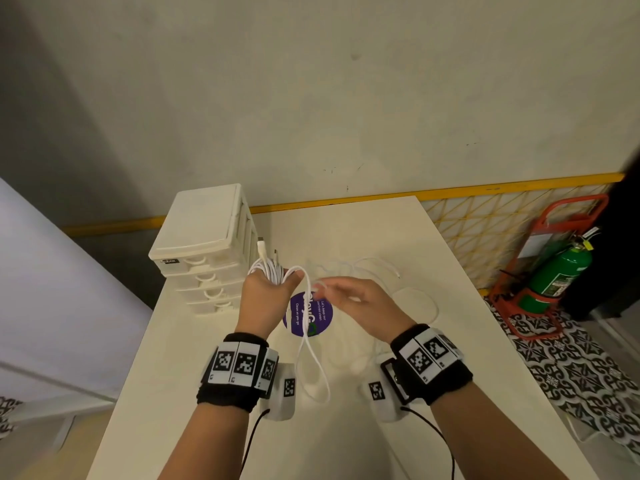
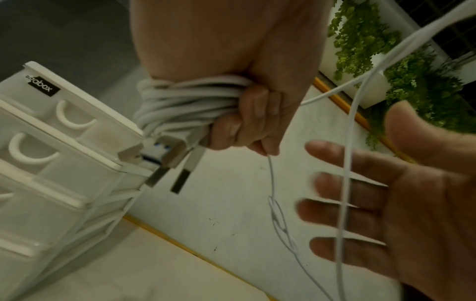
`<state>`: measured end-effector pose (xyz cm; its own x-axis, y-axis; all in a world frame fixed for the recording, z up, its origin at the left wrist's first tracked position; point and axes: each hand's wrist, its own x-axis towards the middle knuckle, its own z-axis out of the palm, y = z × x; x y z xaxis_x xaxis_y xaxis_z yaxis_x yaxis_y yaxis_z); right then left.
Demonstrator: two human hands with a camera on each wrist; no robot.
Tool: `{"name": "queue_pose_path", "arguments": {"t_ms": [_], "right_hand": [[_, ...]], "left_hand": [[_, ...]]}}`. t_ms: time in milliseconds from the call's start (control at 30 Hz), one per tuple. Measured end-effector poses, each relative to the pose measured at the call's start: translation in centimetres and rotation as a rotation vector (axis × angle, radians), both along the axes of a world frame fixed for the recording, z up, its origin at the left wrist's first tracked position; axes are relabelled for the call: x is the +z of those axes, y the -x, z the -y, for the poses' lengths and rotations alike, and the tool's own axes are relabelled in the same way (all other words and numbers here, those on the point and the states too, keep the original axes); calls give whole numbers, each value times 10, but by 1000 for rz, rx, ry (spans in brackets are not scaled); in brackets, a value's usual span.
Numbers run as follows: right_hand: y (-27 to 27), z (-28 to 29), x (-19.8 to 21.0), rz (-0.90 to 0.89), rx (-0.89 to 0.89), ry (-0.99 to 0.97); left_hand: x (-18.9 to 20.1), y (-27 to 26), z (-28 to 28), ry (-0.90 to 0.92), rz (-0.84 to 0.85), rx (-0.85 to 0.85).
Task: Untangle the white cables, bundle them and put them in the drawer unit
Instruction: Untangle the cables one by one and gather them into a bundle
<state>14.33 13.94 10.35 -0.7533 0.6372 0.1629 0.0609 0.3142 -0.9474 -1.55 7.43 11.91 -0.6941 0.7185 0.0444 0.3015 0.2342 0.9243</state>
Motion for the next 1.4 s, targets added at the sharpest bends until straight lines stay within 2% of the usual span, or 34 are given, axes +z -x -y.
{"name": "queue_pose_path", "arguments": {"t_ms": [33,100,233,333,400,500,600,633,700,800,867,933,1000,1067,1167,1300,1400], "right_hand": [[3,2,0,20,15,8],[5,-1,-6,24,-68,35],[-18,-31,-31,59,-486,70],[-56,-55,-62,195,-777,110],[-87,-65,-87,375,-904,129],[-113,-70,-117,690,-933,126],[-103,-65,-119,985,-805,74],[-95,-64,-113,1027,-781,42],[-79,-65,-99,916,-804,-74],[-54,-64,-72,343,-832,-196],[-35,-55,-45,86,-734,-200],[-17,-42,-21,76,-525,-209],[-1,-34,-13,215,-276,-191],[8,-32,-19,335,-110,-121],[10,-33,-33,355,-140,-92],[9,-32,-37,240,-176,-75],[13,-32,-36,163,-160,8]], "left_hand": [[0,1,0,2,3,2],[0,7,2,27,-2,6],[6,32,11,89,-13,79],[14,54,21,78,85,199],[17,69,29,8,165,300],[18,78,34,-41,151,335],[13,64,26,71,62,235],[11,57,22,98,38,209],[3,45,13,99,0,168],[-4,31,5,61,-93,107],[-3,20,1,31,-141,48],[-1,9,-2,14,-147,-34],[0,1,-4,-10,-137,-100],[0,-2,-6,-36,-134,-138],[3,2,-4,-80,-84,-137],[6,9,2,-58,-32,-183],[5,6,2,-60,3,-195]]}}
